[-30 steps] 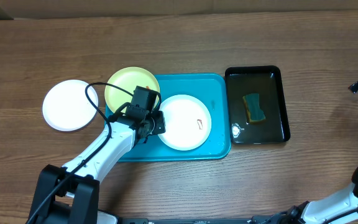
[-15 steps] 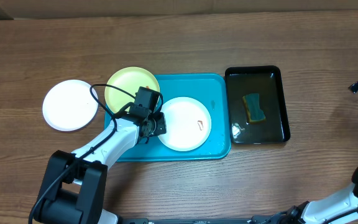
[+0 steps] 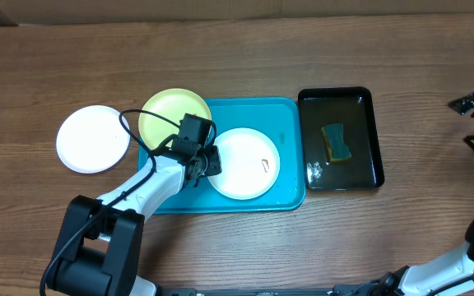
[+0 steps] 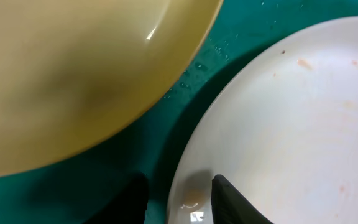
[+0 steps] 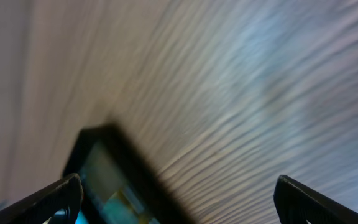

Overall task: Clean dirty plates on tray and stack at the side
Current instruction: 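Slide the white plate rightward on the teal tray with the left gripper, then lower the right gripper into the black tray and grasp the sponge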

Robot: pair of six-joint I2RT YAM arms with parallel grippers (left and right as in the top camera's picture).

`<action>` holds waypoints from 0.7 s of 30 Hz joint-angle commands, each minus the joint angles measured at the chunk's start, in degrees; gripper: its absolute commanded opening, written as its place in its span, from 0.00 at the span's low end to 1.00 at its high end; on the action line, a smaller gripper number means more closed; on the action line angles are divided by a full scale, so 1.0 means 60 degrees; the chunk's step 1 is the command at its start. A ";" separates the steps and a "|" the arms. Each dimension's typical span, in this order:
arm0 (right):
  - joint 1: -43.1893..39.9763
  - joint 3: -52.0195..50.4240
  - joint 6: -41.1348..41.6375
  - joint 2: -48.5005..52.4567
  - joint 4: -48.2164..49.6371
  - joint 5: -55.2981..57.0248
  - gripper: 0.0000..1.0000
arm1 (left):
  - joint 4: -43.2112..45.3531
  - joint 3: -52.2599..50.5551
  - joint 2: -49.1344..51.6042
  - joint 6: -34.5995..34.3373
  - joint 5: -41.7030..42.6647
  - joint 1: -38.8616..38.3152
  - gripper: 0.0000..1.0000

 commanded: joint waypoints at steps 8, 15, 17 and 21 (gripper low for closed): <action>0.3147 0.0805 -0.1603 -0.0044 -0.1279 -0.0648 1.00 | -0.0229 -0.0015 0.0102 -0.0087 -0.0022 -0.0062 0.04; 0.6036 0.0667 -0.1650 -0.0044 -0.2029 0.4353 0.99 | -0.0761 -0.0015 0.0102 -0.1035 0.0011 -0.0062 0.04; 0.6685 0.0521 -0.1577 -0.0044 -0.2164 0.5464 0.99 | -0.0809 -0.0015 0.0102 -0.1027 0.0011 -0.0066 0.06; 0.7515 0.0000 -0.1435 -0.0044 -0.2051 0.6360 1.00 | -0.0878 -0.0015 0.0102 -0.1024 0.0011 -0.0066 0.08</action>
